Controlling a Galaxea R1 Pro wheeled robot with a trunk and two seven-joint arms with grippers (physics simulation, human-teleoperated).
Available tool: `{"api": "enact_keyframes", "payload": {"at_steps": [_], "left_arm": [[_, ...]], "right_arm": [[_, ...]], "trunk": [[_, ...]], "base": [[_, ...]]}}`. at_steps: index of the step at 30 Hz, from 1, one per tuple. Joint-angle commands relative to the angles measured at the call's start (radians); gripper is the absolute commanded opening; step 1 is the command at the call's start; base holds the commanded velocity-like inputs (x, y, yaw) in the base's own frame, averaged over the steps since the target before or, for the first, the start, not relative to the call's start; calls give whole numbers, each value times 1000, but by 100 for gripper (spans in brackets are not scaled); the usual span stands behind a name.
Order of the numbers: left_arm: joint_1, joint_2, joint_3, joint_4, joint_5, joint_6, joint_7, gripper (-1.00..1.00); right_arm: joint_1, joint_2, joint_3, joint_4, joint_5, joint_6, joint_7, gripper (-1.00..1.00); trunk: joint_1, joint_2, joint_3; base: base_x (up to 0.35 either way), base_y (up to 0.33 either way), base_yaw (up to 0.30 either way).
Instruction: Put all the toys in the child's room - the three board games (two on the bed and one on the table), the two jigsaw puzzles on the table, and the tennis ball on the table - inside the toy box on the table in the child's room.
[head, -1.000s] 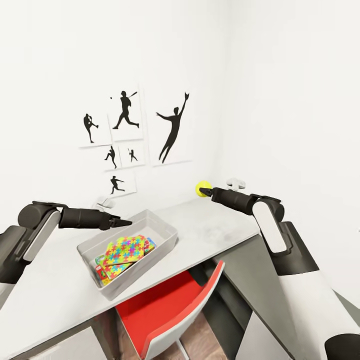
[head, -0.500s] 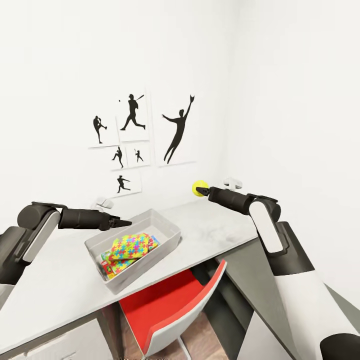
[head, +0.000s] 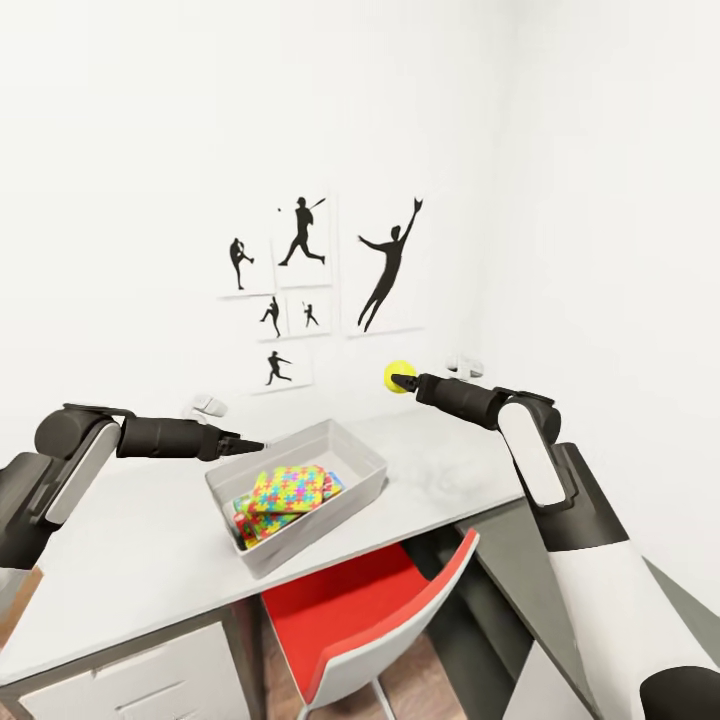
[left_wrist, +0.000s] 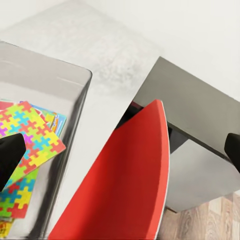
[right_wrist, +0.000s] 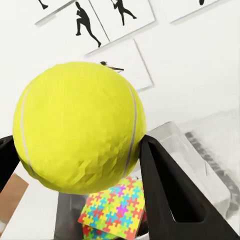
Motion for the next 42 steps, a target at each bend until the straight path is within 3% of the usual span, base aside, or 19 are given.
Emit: {"api": "enact_keyframes", "payload": {"at_steps": [1, 12, 24, 29, 30, 33, 35, 37, 42], "left_arm": [[-1, 0, -1, 0, -1, 3, -3, 100], [1, 0, -1, 0, -1, 3, -3, 100], [2, 0, 0, 0, -1, 3, -3, 100], [2, 0, 3, 0, -2, 3, -3, 100], [3, 0, 18, 3, -1, 3, -3, 100], [4, 0, 60, 10, 1, 3, -3, 100], [9, 0, 103, 14, 2, 3, -3, 100], [16, 0, 135, 16, 3, 3, -3, 100], [25, -1, 166, 21, 2, 3, -3, 100]], "right_arm": [[0, -1, 1, 0, -6, 3, -5, -100], [0, -2, 1, 0, -6, 5, -3, -100], [1, -6, -1, 9, -6, 12, -7, -100], [0, 1, 2, 11, 15, 35, -114, -100], [0, 4, 1, 17, 20, 72, -187, -100], [-4, 21, -1, 21, 18, 131, -273, -100], [-10, 46, -3, 24, 18, 172, -320, -100], [-14, 70, -3, 25, 20, 191, -342, -100], [-10, 88, 2, 16, 27, 198, -355, -100]], "trunk": [[1, -1, 1], [1, -1, 11], [1, -1, 12], [1, -1, 12], [1, -1, 12], [1, -1, 12], [1, -1, 12], [1, -1, 12], [1, -1, 12]], "base": [[0, 172, 199], [0, 246, 164], [0, 22, 6], [0, 0, 0], [0, 0, 0], [0, 0, 0], [0, 0, 0], [0, 0, 0], [0, 0, 0]]}}
